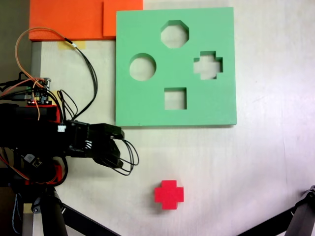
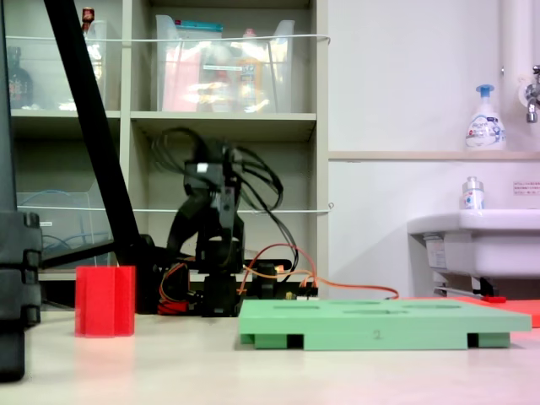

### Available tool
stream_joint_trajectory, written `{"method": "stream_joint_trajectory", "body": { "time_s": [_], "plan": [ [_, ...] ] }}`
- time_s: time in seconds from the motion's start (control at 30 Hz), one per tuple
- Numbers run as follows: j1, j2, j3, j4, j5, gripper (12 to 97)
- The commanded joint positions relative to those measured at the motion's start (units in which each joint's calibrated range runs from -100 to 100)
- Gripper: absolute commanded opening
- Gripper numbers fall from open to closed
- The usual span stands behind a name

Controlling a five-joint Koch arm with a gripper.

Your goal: Put the cross columnar block into the corresponding hole

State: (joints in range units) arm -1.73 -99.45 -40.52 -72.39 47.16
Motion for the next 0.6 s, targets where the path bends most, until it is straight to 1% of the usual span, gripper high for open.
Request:
{"method": "stream_joint_trajectory", "body": {
  "time_s": [0.0, 0.03, 0.1, 0.13, 0.2, 0.23, 0.3, 0.33, 0.37, 0.57],
  "plan": [
    [0.0, -0.27, 7.82, -6.04, 0.2, 43.7],
    [-0.05, 4.2, 12.0, -9.02, -0.05, 44.8],
    [-0.15, 14.82, 21.68, -16.34, -0.44, 57.0],
    [-0.2, 19.7, 25.17, -18.65, -0.78, 60.0],
    [-0.39, 23.75, 27.36, -19.13, -1.03, 61.1],
    [-0.68, 25.29, 28.26, -18.65, -1.03, 66.4],
    [-0.78, 30.18, 31.65, -18.46, -1.03, 80.8],
    [-0.93, 32.69, 33.14, -18.46, -1.03, 85.4],
    [-1.17, 35.07, 34.54, -18.46, -1.07, 87.0],
    [-2.88, 54.34, 44.91, -18.46, -2.88, 87.2]
  ]
}}
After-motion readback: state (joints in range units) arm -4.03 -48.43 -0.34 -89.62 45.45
